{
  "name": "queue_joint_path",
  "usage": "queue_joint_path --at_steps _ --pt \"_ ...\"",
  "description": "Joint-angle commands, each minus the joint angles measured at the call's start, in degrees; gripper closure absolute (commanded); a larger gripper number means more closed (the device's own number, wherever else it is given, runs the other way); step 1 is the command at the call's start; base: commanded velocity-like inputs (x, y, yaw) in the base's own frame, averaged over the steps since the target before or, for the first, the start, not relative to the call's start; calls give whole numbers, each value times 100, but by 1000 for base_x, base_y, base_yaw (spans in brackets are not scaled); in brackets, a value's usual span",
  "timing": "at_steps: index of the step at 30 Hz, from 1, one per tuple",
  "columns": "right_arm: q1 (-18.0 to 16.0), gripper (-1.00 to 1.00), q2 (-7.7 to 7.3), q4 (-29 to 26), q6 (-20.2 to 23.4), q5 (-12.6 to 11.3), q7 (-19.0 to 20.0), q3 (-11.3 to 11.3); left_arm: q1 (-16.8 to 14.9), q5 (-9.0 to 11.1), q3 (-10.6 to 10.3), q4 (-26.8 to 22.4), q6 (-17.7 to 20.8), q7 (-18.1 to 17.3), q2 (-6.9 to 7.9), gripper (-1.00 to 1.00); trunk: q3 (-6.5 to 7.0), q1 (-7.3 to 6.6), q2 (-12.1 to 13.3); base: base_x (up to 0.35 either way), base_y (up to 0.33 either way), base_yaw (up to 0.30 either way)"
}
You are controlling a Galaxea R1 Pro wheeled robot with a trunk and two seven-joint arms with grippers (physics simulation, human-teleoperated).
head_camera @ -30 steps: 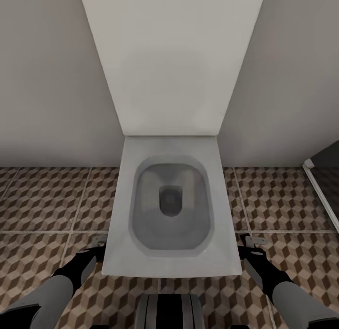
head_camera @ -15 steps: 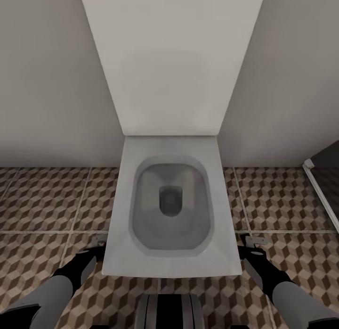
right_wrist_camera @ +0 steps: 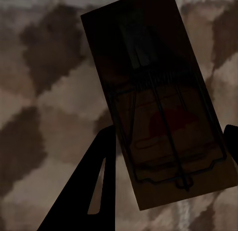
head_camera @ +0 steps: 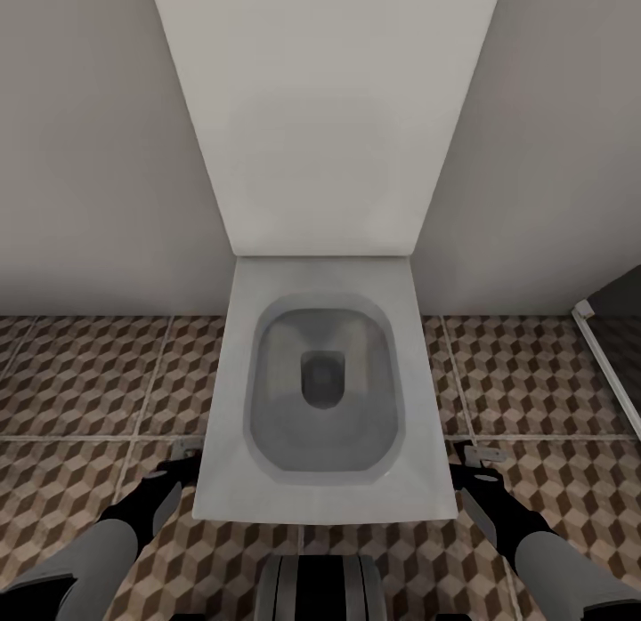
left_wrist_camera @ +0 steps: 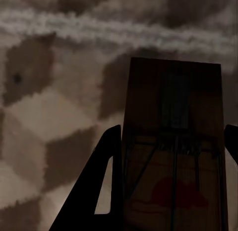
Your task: Take the four mousetraps from the cabinet in the bathroom and place them on the bathroom floor. Make sure all four end up on the same floor surface, and ensure that at least two of them are either under or directly next to the same bathroom sink.
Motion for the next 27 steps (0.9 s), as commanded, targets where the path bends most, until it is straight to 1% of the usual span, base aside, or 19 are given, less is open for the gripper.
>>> queue_joint_path --at_steps 1,15,23,27 --pt "0 100 -7 -13 31 -57 -31 48 1 -19 13 -23 30 19 -3 100 -3 -1 -1 0 0 0" --pt "0 100 -6 -15 31 -56 -31 42 1 -26 31 -103 17 24 -68 100 -3 -1 -1 0 0 0" --pt "0 100 -7 -14 31 -57 -31 42 1 -26 34 -109 16 25 -82 100 -180 20 -12 0 0 0" --pt "0 100 -9 -14 31 -57 -31 44 1 -26 33 -114 15 25 -84 100 -180 20 -12 0 0 0"
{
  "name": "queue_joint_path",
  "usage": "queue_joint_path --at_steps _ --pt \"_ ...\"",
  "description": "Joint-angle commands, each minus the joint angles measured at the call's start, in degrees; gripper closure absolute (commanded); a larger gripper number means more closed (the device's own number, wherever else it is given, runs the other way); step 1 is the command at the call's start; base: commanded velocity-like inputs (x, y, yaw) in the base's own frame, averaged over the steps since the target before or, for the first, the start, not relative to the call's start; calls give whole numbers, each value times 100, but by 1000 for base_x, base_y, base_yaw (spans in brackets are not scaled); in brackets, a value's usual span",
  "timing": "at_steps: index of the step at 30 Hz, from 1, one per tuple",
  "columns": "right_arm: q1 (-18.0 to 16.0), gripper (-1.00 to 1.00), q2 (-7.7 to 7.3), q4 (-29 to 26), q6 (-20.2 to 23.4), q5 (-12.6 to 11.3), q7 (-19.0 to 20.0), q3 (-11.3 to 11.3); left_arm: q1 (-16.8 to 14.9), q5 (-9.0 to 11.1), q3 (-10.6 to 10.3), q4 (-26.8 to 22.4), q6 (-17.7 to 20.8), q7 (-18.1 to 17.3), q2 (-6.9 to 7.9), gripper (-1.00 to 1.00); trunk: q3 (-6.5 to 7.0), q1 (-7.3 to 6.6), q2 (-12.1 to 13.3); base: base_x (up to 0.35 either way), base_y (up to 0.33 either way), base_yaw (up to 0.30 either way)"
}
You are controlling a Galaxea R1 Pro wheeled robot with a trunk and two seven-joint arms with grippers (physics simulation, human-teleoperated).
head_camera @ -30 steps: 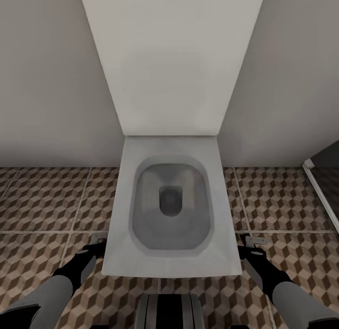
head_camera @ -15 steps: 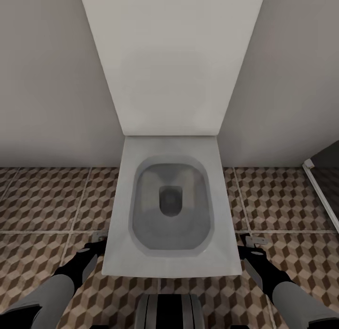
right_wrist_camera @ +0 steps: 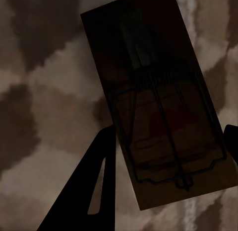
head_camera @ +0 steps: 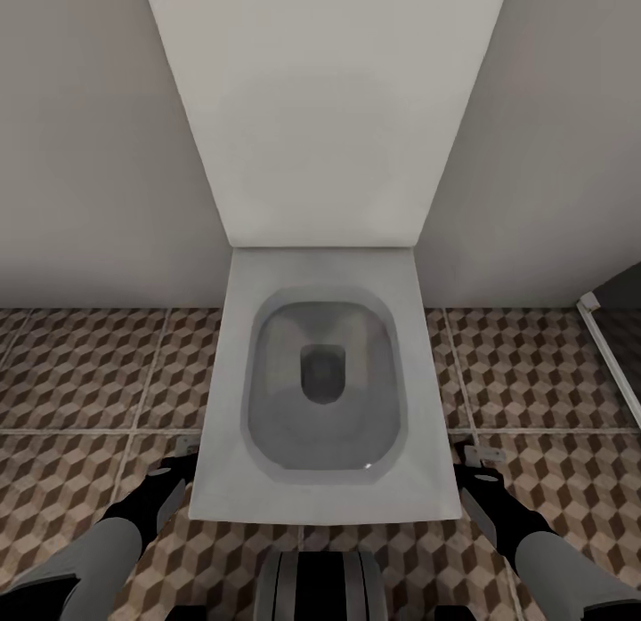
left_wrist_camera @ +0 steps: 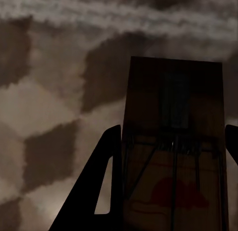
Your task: Take the four mousetraps from the cabinet in the bathroom and place them on the bathroom floor. Make sure all four end up on the same floor surface, and ensure that at least two of them are either under or directly next to the same bathroom sink.
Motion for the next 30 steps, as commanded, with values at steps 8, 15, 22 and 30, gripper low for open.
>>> queue_joint_path --at_steps 8,15,22,30 --pt "0 100 -7 -11 31 -72 -33 52 5 -12 0 -6 26 16 1 100 -4 0 -1 0 0 0" --pt "0 100 -4 -11 31 -72 -33 53 7 -13 -2 -252 25 16 1 100 -4 0 -1 0 0 0" --pt "0 100 -6 -11 31 -69 -33 53 6 -16 -9 -370 57 19 1 100 -4 0 -1 0 0 0" --pt "0 100 -2 -11 34 -77 -33 51 8 -47 -25 -334 108 17 -7 100 -4 0 -1 0 0 0"
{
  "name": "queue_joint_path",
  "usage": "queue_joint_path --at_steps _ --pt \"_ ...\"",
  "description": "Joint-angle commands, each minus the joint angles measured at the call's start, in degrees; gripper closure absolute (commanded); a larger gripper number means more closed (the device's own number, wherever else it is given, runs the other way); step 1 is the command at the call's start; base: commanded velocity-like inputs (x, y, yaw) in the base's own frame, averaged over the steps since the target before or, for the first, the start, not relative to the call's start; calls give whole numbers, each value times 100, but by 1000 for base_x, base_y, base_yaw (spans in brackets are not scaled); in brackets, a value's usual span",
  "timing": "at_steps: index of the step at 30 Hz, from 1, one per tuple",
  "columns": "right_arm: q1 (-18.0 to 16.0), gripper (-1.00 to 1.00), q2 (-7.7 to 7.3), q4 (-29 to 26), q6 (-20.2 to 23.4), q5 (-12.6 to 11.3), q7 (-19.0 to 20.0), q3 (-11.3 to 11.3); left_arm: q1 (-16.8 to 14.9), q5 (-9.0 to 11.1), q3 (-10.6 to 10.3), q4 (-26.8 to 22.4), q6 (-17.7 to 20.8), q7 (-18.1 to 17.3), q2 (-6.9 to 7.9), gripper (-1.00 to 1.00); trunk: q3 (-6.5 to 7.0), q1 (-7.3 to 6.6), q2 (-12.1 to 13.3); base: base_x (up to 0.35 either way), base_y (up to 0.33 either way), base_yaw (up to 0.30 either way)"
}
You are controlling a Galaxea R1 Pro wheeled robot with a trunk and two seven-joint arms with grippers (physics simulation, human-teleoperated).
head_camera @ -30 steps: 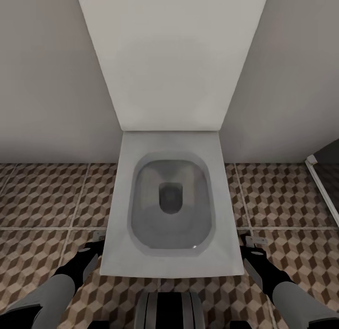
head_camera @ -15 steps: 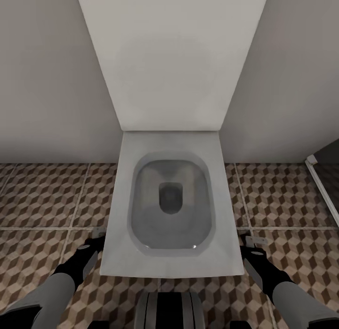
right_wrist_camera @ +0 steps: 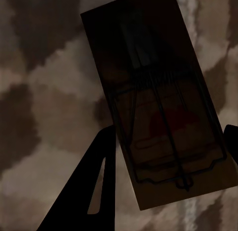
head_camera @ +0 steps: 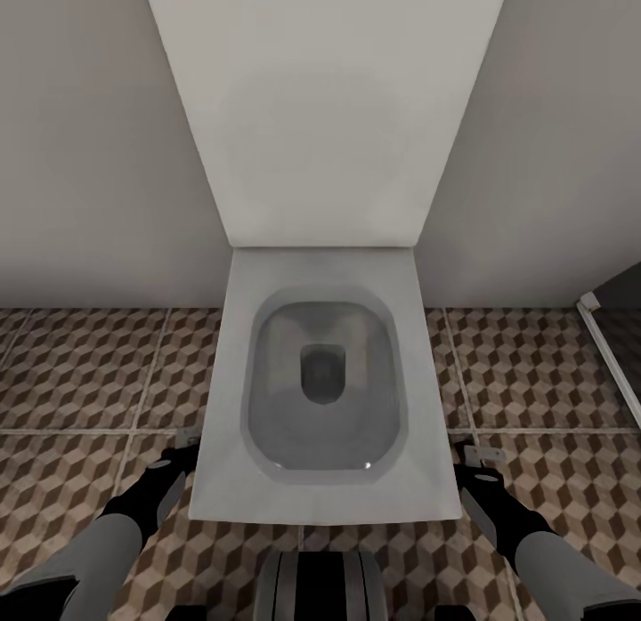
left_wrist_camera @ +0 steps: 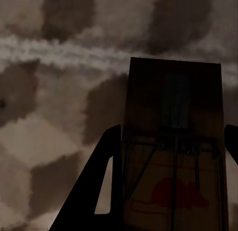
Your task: Take the four mousetraps from the cabinet in the bathroom and place them on the bathroom floor. Make sure all four end up on the same floor surface, and ensure that at least two of them are either under or directly next to the same bathroom sink.
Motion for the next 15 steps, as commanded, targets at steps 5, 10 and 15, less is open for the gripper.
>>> queue_joint_path --at_steps 5,10,15 --pt "1 100 -5 -11 34 -107 -27 49 -2 -32 4 16 28 14 -1 100 -3 -1 -1 0 0 0" --pt "1 100 -4 -15 35 -126 -24 48 -2 -15 -15 35 10 14 2 100 -3 -1 -1 0 0 0" --pt "1 100 -5 -13 35 -139 -7 48 -3 -1 -17 112 16 14 -3 100 -3 -1 -1 0 0 0"
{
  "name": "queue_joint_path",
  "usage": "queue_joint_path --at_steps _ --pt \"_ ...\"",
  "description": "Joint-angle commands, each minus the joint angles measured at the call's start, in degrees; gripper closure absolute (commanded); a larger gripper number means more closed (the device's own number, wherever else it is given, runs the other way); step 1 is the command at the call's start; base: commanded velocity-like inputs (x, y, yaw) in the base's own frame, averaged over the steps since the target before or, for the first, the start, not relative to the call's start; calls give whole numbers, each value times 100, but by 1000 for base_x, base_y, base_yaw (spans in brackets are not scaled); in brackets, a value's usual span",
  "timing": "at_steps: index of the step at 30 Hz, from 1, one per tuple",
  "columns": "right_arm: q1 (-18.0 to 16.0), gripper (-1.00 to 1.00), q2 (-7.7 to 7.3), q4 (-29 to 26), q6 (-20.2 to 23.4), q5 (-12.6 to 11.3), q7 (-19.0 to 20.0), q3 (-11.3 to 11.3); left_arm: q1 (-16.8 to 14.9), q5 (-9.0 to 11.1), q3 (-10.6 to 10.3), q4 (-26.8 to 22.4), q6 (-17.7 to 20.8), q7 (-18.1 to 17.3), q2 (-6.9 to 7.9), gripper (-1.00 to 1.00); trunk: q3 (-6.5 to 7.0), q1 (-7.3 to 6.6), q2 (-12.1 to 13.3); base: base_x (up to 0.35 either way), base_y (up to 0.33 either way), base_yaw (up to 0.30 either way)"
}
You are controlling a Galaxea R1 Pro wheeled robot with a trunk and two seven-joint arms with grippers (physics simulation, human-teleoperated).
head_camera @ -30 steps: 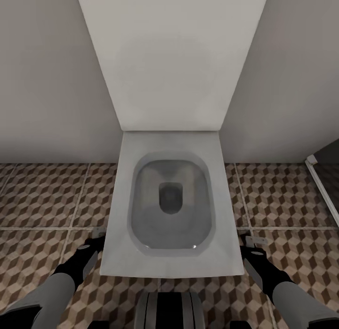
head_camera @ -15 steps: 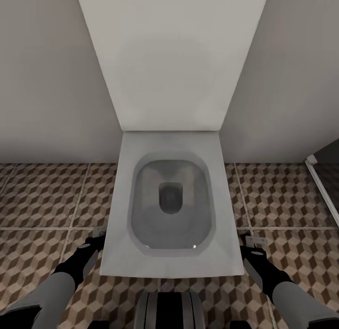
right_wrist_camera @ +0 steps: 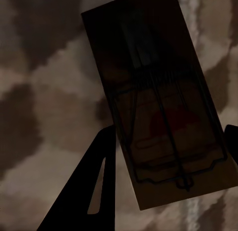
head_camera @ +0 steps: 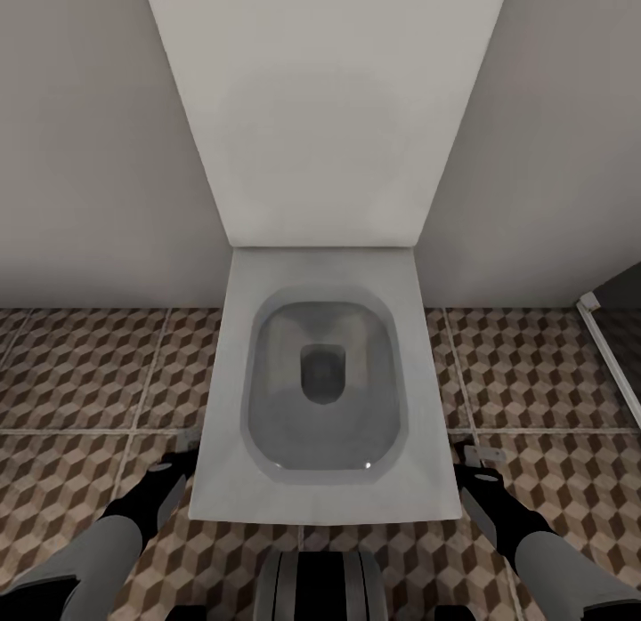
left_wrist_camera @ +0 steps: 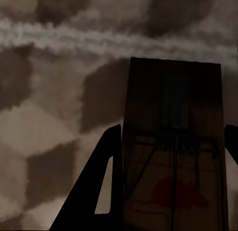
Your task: Take the four mousetraps from the cabinet in the bathroom and place them on the bathroom floor. Make sure all four end up on the same floor surface, and ensure that at least two of them are either under or directly next to the same bathroom sink.
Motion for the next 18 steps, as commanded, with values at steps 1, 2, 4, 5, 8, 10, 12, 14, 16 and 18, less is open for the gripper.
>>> queue_joint_path --at_steps 1,2,4,5,8,10,12,14,16,18 --pt "1 100 -4 -11 28 -99 -29 59 0 -20 19 49 36 18 -3 100 -3 -1 -1 0 0 0" --pt "1 100 -4 -10 28 -101 -27 59 -1 -23 21 79 37 20 -5 100 -3 -1 -1 0 0 0" --pt "1 100 -3 -9 27 -105 -22 59 -1 -37 21 144 41 22 -9 100 -3 -1 -1 0 0 0" --pt "1 100 -3 -8 27 -107 -20 59 -1 -40 21 171 44 24 -12 100 -3 -1 -1 0 0 0" --pt "1 100 -1 -8 26 -108 -11 61 -1 -43 19 199 46 25 -16 100 -3 -1 -1 0 0 0" --pt "1 100 1 -8 26 -109 10 64 -1 -44 17 209 47 25 -14 100 -3 -1 -1 0 0 0" --pt "1 100 0 -8 27 -109 64 66 -1 -45 15 218 48 25 -14 100 -3 -1 -1 0 0 0" --pt "1 100 -1 -7 27 -109 149 67 -1 -45 17 227 48 25 -15 100 -3 -1 -1 0 0 0" --pt "1 100 -2 -7 28 -109 236 67 -1 -49 19 231 48 25 -18 100 -3 -1 -1 0 0 0" --pt "1 100 -2 -7 28 -109 293 67 -1 -52 20 231 48 25 -23 100 -3 -1 -1 0 0 0"
